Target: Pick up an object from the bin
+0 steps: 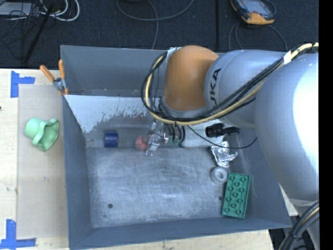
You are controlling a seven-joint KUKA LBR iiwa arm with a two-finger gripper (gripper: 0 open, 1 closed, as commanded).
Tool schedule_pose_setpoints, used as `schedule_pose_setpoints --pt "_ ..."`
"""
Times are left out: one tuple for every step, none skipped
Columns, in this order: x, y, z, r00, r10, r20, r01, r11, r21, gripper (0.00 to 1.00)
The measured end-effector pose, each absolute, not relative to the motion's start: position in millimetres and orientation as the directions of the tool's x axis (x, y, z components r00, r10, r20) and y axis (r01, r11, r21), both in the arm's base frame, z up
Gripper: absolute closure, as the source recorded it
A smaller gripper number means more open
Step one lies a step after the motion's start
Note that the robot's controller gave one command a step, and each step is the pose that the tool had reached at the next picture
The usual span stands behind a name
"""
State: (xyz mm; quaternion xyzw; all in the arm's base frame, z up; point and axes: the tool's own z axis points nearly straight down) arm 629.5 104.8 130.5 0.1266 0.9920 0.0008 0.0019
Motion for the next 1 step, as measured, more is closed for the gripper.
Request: schedule_pose_setpoints --pt "630.1 104.7 145.9 -0.968 0.250 -0.002 0.250 0.968 0.002 1.00"
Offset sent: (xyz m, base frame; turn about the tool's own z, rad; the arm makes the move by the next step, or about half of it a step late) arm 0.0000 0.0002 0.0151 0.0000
